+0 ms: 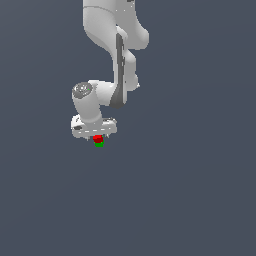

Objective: Stack the red cube on top of the green cube.

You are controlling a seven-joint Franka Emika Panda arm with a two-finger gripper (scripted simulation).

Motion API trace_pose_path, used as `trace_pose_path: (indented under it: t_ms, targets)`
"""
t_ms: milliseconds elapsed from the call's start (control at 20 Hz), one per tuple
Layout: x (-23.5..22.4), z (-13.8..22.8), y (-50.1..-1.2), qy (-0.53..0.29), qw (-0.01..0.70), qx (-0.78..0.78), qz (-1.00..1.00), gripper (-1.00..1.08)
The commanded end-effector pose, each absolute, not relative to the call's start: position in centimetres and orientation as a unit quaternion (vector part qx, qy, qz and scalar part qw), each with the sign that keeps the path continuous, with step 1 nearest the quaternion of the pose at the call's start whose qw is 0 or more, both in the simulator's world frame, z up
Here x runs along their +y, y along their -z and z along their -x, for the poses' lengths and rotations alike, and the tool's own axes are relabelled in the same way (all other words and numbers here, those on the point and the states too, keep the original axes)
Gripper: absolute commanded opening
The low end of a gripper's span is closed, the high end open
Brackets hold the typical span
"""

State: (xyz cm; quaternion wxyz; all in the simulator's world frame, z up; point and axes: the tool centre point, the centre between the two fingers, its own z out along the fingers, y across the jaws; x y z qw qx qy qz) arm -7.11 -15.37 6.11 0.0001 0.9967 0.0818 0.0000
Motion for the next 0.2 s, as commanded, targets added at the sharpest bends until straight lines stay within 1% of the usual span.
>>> trace_pose_path:
  t_ms: [0,150]
  targets:
    - [-15.37,7.11,-6.12,0.000,0.000,0.082,-0.997,1.00]
    - [-15.37,7.11,-6.12,0.000,0.000,0.082,-0.997,1.00]
